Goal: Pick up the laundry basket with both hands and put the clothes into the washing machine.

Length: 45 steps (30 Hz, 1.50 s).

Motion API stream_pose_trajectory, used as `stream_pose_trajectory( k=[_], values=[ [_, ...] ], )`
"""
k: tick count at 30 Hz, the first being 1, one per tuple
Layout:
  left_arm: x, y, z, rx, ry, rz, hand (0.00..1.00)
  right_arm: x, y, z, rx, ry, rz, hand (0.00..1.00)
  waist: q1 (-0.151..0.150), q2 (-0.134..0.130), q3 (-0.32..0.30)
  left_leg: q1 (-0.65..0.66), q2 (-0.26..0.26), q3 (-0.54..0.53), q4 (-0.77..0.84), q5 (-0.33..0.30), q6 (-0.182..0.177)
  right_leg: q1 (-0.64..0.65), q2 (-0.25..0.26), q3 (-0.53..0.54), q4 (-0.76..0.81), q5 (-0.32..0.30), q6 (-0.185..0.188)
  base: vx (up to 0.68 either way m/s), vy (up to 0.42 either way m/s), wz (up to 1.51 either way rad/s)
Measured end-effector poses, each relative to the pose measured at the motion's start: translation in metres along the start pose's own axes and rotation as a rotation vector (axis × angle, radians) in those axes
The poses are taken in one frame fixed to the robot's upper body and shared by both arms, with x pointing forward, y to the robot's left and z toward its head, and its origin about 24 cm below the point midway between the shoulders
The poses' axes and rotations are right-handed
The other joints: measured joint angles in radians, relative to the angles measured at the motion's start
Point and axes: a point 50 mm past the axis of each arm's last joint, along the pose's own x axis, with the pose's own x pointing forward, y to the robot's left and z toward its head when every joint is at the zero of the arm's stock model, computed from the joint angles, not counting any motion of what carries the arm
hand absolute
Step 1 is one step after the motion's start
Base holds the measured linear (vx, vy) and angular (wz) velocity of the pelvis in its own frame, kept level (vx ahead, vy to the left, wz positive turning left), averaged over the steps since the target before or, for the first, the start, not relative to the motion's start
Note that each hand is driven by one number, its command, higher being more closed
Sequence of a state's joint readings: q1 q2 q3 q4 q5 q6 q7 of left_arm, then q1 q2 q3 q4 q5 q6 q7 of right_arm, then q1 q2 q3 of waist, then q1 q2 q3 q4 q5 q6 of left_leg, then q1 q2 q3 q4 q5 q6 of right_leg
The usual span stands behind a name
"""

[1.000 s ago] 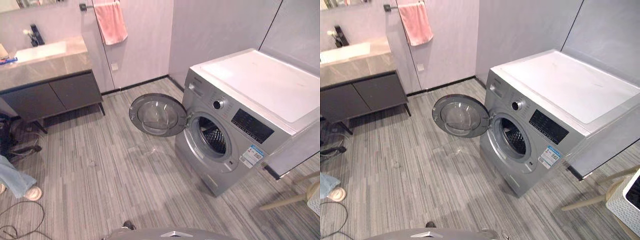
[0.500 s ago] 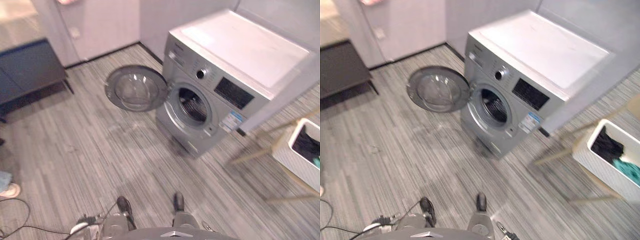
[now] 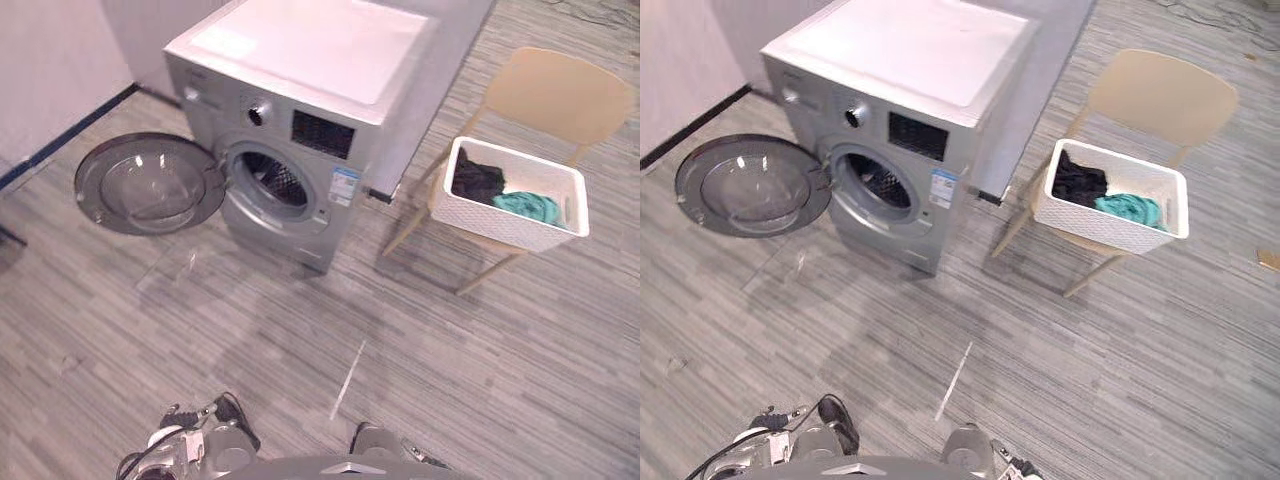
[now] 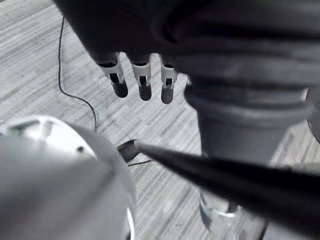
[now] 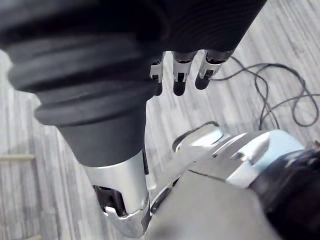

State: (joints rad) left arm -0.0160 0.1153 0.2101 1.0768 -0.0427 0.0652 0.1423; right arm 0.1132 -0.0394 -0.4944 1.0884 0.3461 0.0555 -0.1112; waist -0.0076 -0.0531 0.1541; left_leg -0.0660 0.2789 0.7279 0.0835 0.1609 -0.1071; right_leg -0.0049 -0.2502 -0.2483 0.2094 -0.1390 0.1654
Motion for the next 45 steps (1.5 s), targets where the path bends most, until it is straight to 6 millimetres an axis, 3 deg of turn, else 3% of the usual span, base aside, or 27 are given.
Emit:
stream_pose_trajectory(
  k=[3, 6, 9, 10, 12, 13, 14, 15, 16, 17, 20, 21, 22, 25, 27, 29, 30, 31, 33, 34, 36, 37, 39, 40, 41, 42, 45],
  values=[
    [-0.001, -0.008, 0.000, 0.021, -0.002, -0.025, 0.00, 0.000, -0.004, 0.002, 0.020, 0.001, -0.011, 0.00, -0.017, 0.021, -0.005, 0.014, 0.031, -0.047, -0.037, 0.060, -0.009, 0.040, 0.055, -0.037, -0.026, -0.008, -0.016, -0.12, -0.162, 0.22],
    [-0.001, -0.007, -0.002, 0.052, 0.002, -0.034, 0.00, 0.000, -0.002, 0.004, 0.030, -0.012, -0.008, 0.00, -0.017, 0.023, -0.006, 0.014, 0.080, -0.068, -0.003, 0.057, -0.010, 0.057, 0.093, -0.041, -0.018, -0.023, -0.038, -0.10, -0.085, 0.07],
    [-0.001, -0.003, -0.006, 0.069, 0.005, -0.030, 0.00, 0.000, -0.003, 0.006, 0.042, -0.029, -0.004, 0.00, -0.012, 0.061, 0.019, 0.016, 0.199, -0.070, 0.209, -0.038, 0.056, 0.079, 0.141, 0.012, 0.033, -0.063, -0.068, -0.08, -0.090, -0.56],
    [-0.002, -0.002, -0.008, 0.058, 0.011, -0.025, 0.00, 0.000, -0.005, 0.008, 0.034, -0.035, -0.009, 0.00, -0.017, 0.070, 0.021, 0.013, 0.223, -0.130, 0.292, -0.058, 0.136, 0.076, 0.154, 0.056, 0.060, -0.079, -0.081, -0.08, -0.056, -1.16],
    [-0.003, 0.001, -0.017, 0.034, 0.034, -0.014, 0.00, 0.001, -0.011, 0.013, -0.001, -0.049, -0.018, 0.00, -0.010, 0.095, 0.023, 0.001, 0.223, -0.334, 0.376, -0.015, 0.113, 0.068, 0.175, 0.143, 0.068, -0.078, -0.090, -0.05, -0.016, -1.33],
    [-0.004, 0.000, -0.020, 0.017, 0.042, -0.018, 0.00, 0.000, -0.012, 0.015, -0.005, -0.064, -0.017, 0.00, -0.010, 0.093, 0.022, -0.044, 0.198, -0.432, 0.461, -0.054, 0.054, 0.051, 0.177, 0.199, 0.069, -0.073, -0.097, -0.05, 0.162, -1.16],
    [-0.005, -0.007, -0.022, -0.004, 0.047, -0.035, 0.00, 0.000, -0.020, 0.023, -0.003, -0.086, -0.035, 0.00, -0.007, 0.106, 0.028, -0.071, 0.087, -0.490, 0.522, -0.204, 0.017, 0.021, 0.149, 0.260, 0.079, -0.074, -0.100, -0.06, 0.220, -1.09],
    [-0.006, -0.011, -0.024, -0.019, 0.054, -0.041, 0.00, 0.000, -0.022, 0.027, -0.004, -0.102, -0.039, 0.00, -0.003, 0.119, 0.033, -0.075, 0.034, -0.494, 0.522, -0.264, 0.021, 0.003, 0.145, 0.287, 0.086, -0.074, -0.100, -0.05, 0.244, -1.02],
    [-0.009, -0.018, -0.031, -0.049, 0.075, -0.051, 0.00, -0.001, -0.022, 0.035, -0.009, -0.133, -0.032, 0.00, -0.003, 0.163, 0.051, -0.066, -0.052, -0.489, 0.454, -0.336, 0.024, -0.010, 0.155, 0.322, 0.090, -0.071, -0.104, -0.01, 0.161, -0.72],
    [-0.010, -0.020, -0.034, -0.058, 0.084, -0.055, 0.00, -0.001, -0.021, 0.035, -0.015, -0.138, -0.026, 0.00, -0.003, 0.181, 0.055, -0.059, -0.077, -0.474, 0.403, -0.391, 0.045, -0.021, 0.163, 0.327, 0.100, -0.073, -0.100, -0.01, 0.194, -0.78],
    [-0.012, -0.008, -0.050, -0.142, 0.126, -0.008, 0.00, -0.003, -0.002, 0.028, -0.053, -0.127, 0.047, 0.00, 0.023, 0.136, 0.048, -0.024, -0.144, -0.448, 0.333, -0.416, 0.038, -0.087, 0.157, 0.365, 0.212, -0.078, -0.087, 0.08, 0.121, -0.59],
    [-0.014, -0.004, -0.054, -0.202, 0.140, 0.015, 0.00, -0.004, 0.005, 0.032, -0.068, -0.149, 0.078, 0.00, 0.052, 0.117, 0.045, -0.013, -0.168, -0.451, 0.357, -0.442, 0.036, -0.093, 0.164, 0.385, 0.195, -0.106, -0.087, 0.15, 0.091, -0.77],
    [-0.015, -0.004, -0.058, -0.222, 0.153, 0.020, 0.00, -0.005, 0.006, 0.033, -0.080, -0.156, 0.086, 0.00, 0.061, 0.122, 0.043, -0.020, -0.172, -0.461, 0.366, -0.453, 0.049, -0.084, 0.173, 0.408, 0.179, -0.107, -0.085, 0.13, 0.116, -0.85],
    [-0.018, -0.001, -0.068, -0.290, 0.186, 0.051, 0.00, -0.005, 0.024, 0.042, -0.092, -0.184, 0.133, 0.00, 0.071, 0.101, 0.008, -0.003, -0.210, -0.465, 0.356, -0.489, 0.083, -0.106, 0.179, 0.485, 0.185, -0.126, -0.066, 0.14, 0.161, -0.71],
    [-0.020, 0.003, -0.074, -0.295, 0.198, 0.065, 0.00, -0.006, 0.024, 0.032, -0.118, -0.165, 0.134, 0.00, 0.074, 0.062, -0.022, 0.019, -0.241, -0.449, 0.329, -0.493, 0.096, -0.123, 0.153, 0.500, 0.224, -0.157, -0.034, 0.23, 0.087, -0.27],
    [-0.017, 0.007, -0.063, -0.284, 0.155, 0.071, 0.00, -0.007, 0.019, 0.020, -0.087, -0.138, 0.124, 0.00, 0.082, 0.027, -0.047, 0.081, -0.295, -0.424, 0.293, -0.508, 0.113, -0.215, 0.132, 0.530, 0.504, -0.202, -0.006, 0.29, 0.068, -0.13],
    [-0.016, 0.009, -0.059, -0.281, 0.141, 0.073, 0.00, -0.008, 0.018, 0.019, -0.084, -0.139, 0.124, 0.00, 0.081, 0.015, -0.039, 0.101, -0.308, -0.424, 0.297, -0.517, 0.115, -0.249, 0.133, 0.541, 0.611, -0.190, 0.014, 0.23, 0.038, 0.09],
    [-0.013, 0.011, -0.052, -0.261, 0.120, 0.070, 0.00, -0.008, 0.013, 0.015, -0.072, -0.132, 0.112, 0.00, 0.076, -0.009, -0.025, 0.141, -0.322, -0.433, 0.313, -0.537, 0.120, -0.312, 0.134, 0.542, 0.796, -0.115, 0.072, 0.24, 0.006, 0.29],
    [-0.013, 0.007, -0.048, -0.258, 0.112, 0.055, 0.00, -0.008, 0.003, 0.010, -0.067, -0.117, 0.091, 0.00, 0.048, 0.016, -0.020, 0.192, -0.313, -0.477, 0.314, -0.553, 0.119, -0.358, 0.142, 0.506, 0.953, 0.059, 0.091, 0.27, -0.040, 0.45],
    [-0.012, 0.003, -0.043, -0.247, 0.098, 0.041, 0.00, -0.008, 0.003, 0.010, -0.062, -0.118, 0.091, 0.00, 0.033, 0.013, -0.016, 0.215, -0.294, -0.490, 0.309, -0.557, 0.119, -0.385, 0.144, 0.491, 1.009, 0.075, 0.091, 0.29, -0.107, 0.43],
    [-0.009, -0.009, -0.026, -0.236, 0.055, -0.001, 0.00, -0.008, 0.001, 0.011, -0.041, -0.115, 0.084, 0.00, 0.031, 0.027, -0.011, 0.268, -0.268, -0.493, 0.260, -0.547, 0.100, -0.464, 0.105, 0.419, 0.994, -0.021, 0.005, 0.31, -0.149, 0.19],
    [-0.010, -0.020, -0.021, -0.247, 0.048, -0.026, 0.00, -0.008, 0.001, 0.013, -0.020, -0.122, 0.079, 0.00, 0.026, 0.039, -0.003, 0.307, -0.244, -0.483, 0.227, -0.543, 0.085, -0.489, 0.062, 0.347, 0.883, -0.056, -0.048, 0.28, -0.174, -0.08],
    [-0.011, -0.030, -0.019, -0.251, 0.045, -0.052, 0.00, -0.008, 0.002, 0.015, -0.009, -0.126, 0.081, 0.00, 0.024, 0.051, 0.003, 0.369, -0.206, -0.456, 0.164, -0.536, 0.071, -0.482, 0.046, 0.261, 0.619, -0.051, -0.061, 0.32, -0.286, -0.40],
    [-0.011, -0.029, -0.018, -0.246, 0.036, -0.051, 0.00, -0.008, 0.007, 0.016, -0.004, -0.127, 0.091, 0.00, 0.022, 0.040, -0.001, 0.408, -0.199, -0.445, 0.131, -0.530, 0.061, -0.443, 0.050, 0.232, 0.395, 0.005, -0.051, 0.36, -0.343, -0.45],
    [-0.011, -0.026, -0.021, -0.245, 0.039, -0.042, 0.00, -0.008, 0.003, 0.011, 0.002, -0.114, 0.080, 0.00, 0.020, 0.029, -0.004, 0.423, -0.201, -0.449, 0.120, -0.529, 0.058, -0.427, 0.053, 0.239, 0.323, 0.100, -0.044, 0.53, -0.434, -0.26],
    [-0.012, -0.039, -0.021, -0.262, 0.059, -0.073, 0.00, -0.005, -0.003, 0.017, 0.029, -0.117, 0.049, 0.00, 0.010, 0.072, -0.010, 0.426, -0.159, -0.460, 0.123, -0.477, 0.037, -0.416, 0.086, 0.214, 0.335, 0.109, -0.076, 0.43, -0.362, -0.02],
    [-0.014, -0.052, -0.020, -0.240, 0.064, -0.108, 0.00, -0.005, -0.013, 0.012, 0.064, -0.097, 0.010, 0.00, -0.003, 0.093, -0.016, 0.417, -0.133, -0.493, 0.142, -0.377, 0.035, -0.406, 0.086, 0.176, 0.380, 0.042, -0.103, 0.34, -0.307, 0.23]
  ],
)
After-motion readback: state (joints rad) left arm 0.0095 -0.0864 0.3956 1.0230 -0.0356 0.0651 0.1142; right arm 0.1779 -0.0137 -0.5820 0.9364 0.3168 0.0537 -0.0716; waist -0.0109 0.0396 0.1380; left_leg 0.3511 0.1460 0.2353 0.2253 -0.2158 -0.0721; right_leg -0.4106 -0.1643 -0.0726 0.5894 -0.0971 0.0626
